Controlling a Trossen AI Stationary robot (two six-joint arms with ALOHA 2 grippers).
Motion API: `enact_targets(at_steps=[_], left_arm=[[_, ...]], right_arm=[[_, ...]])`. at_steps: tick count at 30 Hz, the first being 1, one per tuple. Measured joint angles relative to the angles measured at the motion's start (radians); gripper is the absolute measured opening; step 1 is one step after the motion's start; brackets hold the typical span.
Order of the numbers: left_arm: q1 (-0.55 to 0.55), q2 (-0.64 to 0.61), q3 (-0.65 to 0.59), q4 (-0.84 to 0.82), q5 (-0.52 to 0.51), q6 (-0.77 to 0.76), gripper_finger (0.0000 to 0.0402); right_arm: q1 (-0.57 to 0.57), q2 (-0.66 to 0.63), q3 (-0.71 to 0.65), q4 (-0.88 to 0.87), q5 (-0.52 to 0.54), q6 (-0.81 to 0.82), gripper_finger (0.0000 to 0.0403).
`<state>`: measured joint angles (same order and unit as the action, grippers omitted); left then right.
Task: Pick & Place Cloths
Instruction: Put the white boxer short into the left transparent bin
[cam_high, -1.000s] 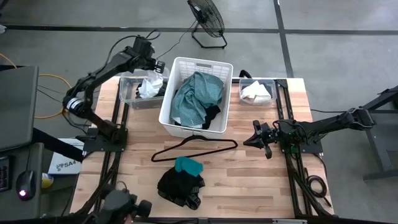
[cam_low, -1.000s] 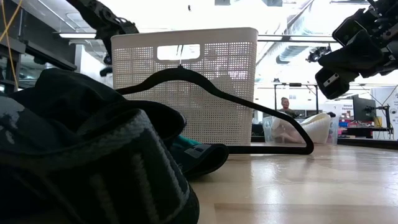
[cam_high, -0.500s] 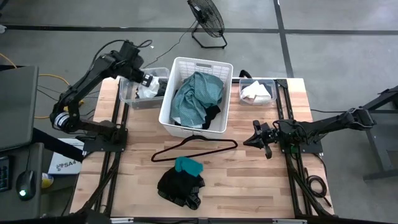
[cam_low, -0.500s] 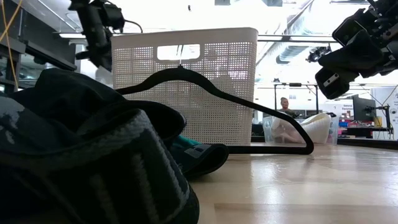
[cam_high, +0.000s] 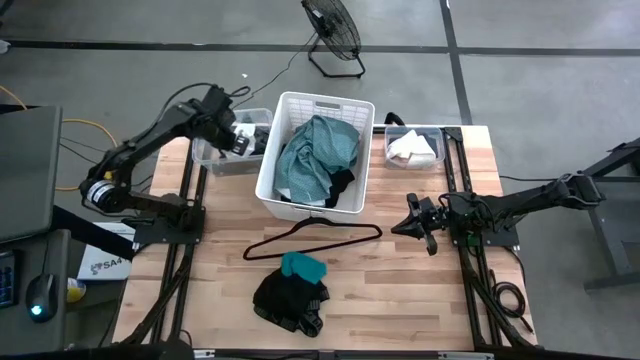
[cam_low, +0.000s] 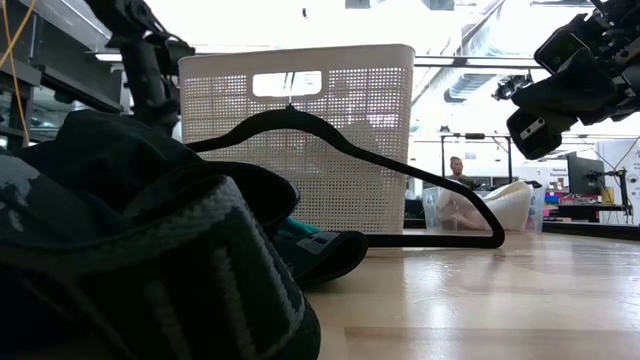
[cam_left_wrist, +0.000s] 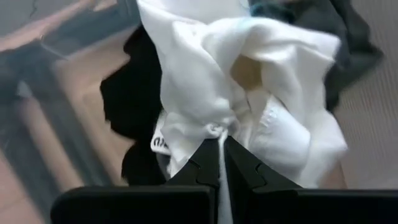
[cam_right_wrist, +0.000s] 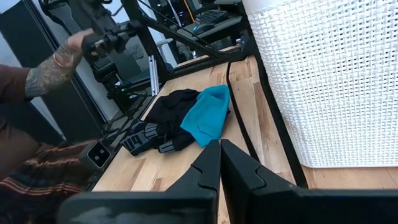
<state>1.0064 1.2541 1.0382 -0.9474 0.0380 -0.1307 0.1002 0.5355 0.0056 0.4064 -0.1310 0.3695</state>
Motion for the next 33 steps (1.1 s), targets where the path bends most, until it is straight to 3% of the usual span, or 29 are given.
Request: enact_targets(at_steps=[7, 20, 24, 33], left_arm=[[0.001, 0.017, -0.082, 0.181, -0.012, -0.065, 0.0001], [0.002, 0.119, -0.083, 0.217, -0.06, -0.11, 0.0005], [0.001, 0.119, -0.063, 0.204, -0.059, -0.101, 0.0041], [0.001, 0.119, 0.036, 0.113, -0.082, -0.057, 0.0182]], right_arm=[[0.0, 0.0, 0.0, 0.0, -0.001, 0.0, 0.0003], [0.0, 0.0, 0.0, 0.0, 0.0, 0.0, 0.0003], [0.0, 0.0, 0.0, 0.0, 0.0, 0.0, 0.0003], [0.0, 0.0, 0.0, 0.0, 0.0, 0.0, 0.0003]])
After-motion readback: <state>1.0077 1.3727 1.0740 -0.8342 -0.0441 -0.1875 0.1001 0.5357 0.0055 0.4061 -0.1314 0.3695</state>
